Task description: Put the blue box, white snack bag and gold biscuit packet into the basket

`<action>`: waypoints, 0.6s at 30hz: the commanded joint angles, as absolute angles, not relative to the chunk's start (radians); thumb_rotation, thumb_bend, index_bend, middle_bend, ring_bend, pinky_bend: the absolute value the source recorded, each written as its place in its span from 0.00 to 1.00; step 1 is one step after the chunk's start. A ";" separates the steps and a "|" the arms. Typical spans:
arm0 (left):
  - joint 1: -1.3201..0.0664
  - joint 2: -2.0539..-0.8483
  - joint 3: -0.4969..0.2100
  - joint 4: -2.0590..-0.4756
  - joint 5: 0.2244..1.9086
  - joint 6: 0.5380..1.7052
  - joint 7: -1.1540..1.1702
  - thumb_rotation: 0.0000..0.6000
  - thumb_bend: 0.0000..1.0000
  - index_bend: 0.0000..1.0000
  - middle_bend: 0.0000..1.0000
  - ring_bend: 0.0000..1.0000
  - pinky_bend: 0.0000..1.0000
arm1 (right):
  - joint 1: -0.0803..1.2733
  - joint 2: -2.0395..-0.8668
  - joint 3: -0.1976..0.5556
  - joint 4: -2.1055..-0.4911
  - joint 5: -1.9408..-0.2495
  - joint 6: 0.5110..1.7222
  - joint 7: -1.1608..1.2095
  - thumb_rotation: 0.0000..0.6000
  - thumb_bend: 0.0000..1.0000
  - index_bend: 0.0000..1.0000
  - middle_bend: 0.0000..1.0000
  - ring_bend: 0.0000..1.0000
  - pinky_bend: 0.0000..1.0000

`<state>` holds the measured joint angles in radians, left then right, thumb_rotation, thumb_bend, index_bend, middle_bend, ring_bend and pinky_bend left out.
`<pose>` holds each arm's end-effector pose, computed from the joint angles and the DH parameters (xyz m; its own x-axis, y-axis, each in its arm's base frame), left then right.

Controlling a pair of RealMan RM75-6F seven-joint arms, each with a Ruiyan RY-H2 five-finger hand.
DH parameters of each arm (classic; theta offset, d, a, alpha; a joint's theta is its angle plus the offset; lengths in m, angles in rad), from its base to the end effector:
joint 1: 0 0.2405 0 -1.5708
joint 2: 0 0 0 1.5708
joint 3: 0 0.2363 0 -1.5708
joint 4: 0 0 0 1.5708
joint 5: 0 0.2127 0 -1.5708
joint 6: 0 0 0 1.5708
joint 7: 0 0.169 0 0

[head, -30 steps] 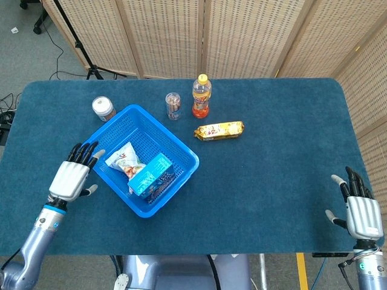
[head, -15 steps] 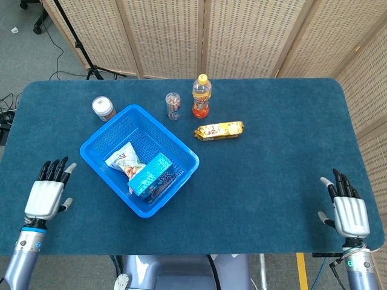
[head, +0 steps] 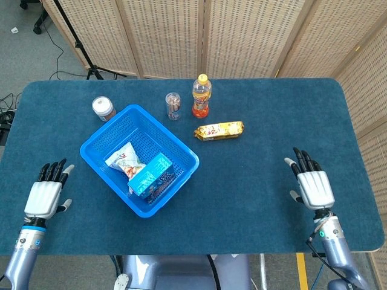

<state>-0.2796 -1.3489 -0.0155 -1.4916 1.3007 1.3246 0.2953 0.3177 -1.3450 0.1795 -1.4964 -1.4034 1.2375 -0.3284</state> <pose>-0.2889 0.2513 0.0654 0.5454 0.1433 0.8259 0.8370 -0.0401 -0.5457 -0.2481 -0.2945 0.0768 0.5654 -0.0221 0.8245 -0.8180 -0.1430 0.5571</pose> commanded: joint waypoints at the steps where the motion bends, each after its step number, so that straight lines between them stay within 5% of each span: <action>1: -0.281 -1.354 -0.026 -1.479 1.287 1.311 0.283 1.00 0.21 0.00 0.00 0.00 0.00 | 0.418 -1.376 0.236 -1.493 -1.350 1.129 -0.377 1.00 0.18 0.18 0.00 0.00 0.22; 18: -0.296 -1.377 -0.068 -1.388 1.211 1.202 0.202 1.00 0.22 0.00 0.00 0.00 0.00 | 0.767 -1.597 0.360 -1.157 -1.156 0.826 -0.414 1.00 0.18 0.18 0.00 0.00 0.22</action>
<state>-0.2948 -1.3742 -0.0661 -1.3915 1.2144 1.2057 0.2056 0.7342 -1.5657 0.3438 -1.1984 -1.1828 0.8599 -0.4153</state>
